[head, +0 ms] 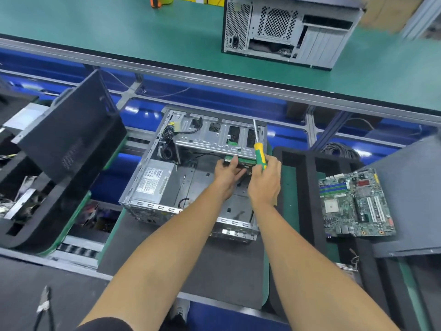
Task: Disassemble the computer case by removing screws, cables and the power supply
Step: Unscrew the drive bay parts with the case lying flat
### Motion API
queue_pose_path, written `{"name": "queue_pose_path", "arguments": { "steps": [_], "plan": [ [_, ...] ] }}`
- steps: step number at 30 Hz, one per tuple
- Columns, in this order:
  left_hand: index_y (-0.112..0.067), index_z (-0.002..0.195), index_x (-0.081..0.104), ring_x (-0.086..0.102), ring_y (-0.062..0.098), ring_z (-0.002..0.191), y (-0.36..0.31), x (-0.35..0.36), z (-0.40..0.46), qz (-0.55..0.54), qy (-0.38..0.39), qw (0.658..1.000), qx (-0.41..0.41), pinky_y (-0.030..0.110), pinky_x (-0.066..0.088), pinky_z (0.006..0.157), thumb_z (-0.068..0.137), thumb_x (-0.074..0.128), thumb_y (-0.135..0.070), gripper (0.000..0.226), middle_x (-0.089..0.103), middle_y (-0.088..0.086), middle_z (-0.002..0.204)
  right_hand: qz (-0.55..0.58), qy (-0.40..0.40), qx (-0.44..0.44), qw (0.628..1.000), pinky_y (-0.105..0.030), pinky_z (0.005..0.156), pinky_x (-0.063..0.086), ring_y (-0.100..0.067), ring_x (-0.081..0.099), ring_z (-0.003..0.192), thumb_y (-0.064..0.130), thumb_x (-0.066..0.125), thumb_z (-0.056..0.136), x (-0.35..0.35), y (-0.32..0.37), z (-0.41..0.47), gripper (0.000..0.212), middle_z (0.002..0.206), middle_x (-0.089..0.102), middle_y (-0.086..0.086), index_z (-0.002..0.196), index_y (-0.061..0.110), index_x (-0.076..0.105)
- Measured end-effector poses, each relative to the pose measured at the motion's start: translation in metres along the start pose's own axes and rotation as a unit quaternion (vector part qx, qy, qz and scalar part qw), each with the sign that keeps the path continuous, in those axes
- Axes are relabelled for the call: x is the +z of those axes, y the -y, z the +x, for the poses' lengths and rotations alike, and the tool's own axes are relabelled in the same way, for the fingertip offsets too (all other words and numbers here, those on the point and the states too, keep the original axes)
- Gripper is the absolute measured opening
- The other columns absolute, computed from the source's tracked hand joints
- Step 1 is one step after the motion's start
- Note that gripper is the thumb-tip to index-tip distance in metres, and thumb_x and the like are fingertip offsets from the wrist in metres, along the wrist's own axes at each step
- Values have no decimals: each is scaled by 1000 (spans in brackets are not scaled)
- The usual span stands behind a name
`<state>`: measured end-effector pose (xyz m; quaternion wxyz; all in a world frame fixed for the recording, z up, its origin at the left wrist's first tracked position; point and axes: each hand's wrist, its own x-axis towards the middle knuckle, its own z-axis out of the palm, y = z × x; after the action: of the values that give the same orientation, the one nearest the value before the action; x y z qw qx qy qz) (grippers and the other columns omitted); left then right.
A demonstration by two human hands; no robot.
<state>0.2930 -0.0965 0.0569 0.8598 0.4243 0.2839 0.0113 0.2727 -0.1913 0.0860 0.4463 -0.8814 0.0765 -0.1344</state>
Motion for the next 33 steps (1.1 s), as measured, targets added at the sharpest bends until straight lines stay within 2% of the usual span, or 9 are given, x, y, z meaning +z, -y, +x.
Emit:
{"name": "queue_pose_path", "arguments": {
  "steps": [5, 11, 14, 17, 21, 25, 28, 30, 33],
  "plan": [
    [-4, 159, 13, 54, 38, 131, -4, -9, -11, 6, -11, 999, -46, 46, 50, 108, 103, 58, -6, 72, 46, 31, 145, -5, -1, -13, 1000, -33, 68, 33, -16, 46, 80, 16, 47, 97, 0, 0, -1, 22, 112, 53, 1, 117, 15, 58],
    [14, 143, 37, 63, 34, 106, -12, -31, -32, 53, -5, 993, -106, 45, 57, 97, 101, 58, 2, 48, 58, 26, 119, 1, -6, -21, 1000, -35, 68, 35, -22, 51, 84, 14, 46, 96, -3, 2, -4, 19, 107, 56, -2, 112, 12, 56],
    [10, 139, 39, 64, 34, 109, -21, -39, -44, 74, -8, 992, -99, 42, 63, 86, 99, 63, 0, 48, 59, 27, 125, 2, 1, -15, 1000, -36, 63, 35, -27, 54, 79, 14, 46, 97, -5, 3, -4, 16, 94, 61, -4, 111, 13, 53],
    [3, 123, 47, 69, 31, 100, -30, -49, -54, 130, -18, 988, -84, 35, 63, 83, 98, 67, -9, 33, 65, 22, 111, 2, 14, -7, 1000, -35, 60, 33, -29, 55, 74, 14, 46, 97, -6, 4, -5, 17, 88, 62, -6, 113, 14, 52],
    [0, 119, 49, 75, 29, 97, -41, -65, -68, 166, -30, 984, -52, 28, 63, 71, 97, 68, -9, 30, 69, 22, 110, 48, 24, 23, 998, -41, 60, 44, -29, 56, 69, 18, 53, 96, -8, 6, -7, 12, 84, 63, -13, 106, 13, 49],
    [3, 122, 49, 73, 31, 99, -53, -74, -84, 107, -23, 992, -60, 33, 64, 79, 93, 69, -3, 35, 68, 25, 113, 73, 33, 40, 996, -31, 53, 38, -20, 51, 62, 26, 66, 90, -11, 8, -9, 17, 77, 61, -5, 96, 16, 54],
    [9, 119, 53, 74, 29, 99, -64, -73, -92, 51, 38, 993, -100, 32, 63, 82, 93, 69, 0, 33, 66, 27, 117, 81, 68, 55, 993, -29, 52, 34, -14, 46, 55, 28, 68, 87, -15, 11, -11, 18, 65, 54, 4, 79, 22, 53],
    [8, 125, 48, 71, 33, 109, -73, -64, -93, 45, 79, 990, -108, 37, 61, 91, 92, 68, 3, 39, 63, 29, 126, 125, 76, 76, 986, -34, 57, 39, -16, 45, 56, 23, 63, 88, -20, 12, -4, 22, 62, 54, 1, 70, 17, 52],
    [-6, 128, 42, 70, 36, 110, -84, -43, -88, 109, 121, 984, -78, 44, 59, 95, 84, 73, 13, 56, 62, 24, 126, 200, 81, 111, 970, -48, 70, 54, -25, 63, 69, 15, 58, 93, -35, 15, 11, 18, 79, 71, -17, 80, 3, 63]
  ]
}}
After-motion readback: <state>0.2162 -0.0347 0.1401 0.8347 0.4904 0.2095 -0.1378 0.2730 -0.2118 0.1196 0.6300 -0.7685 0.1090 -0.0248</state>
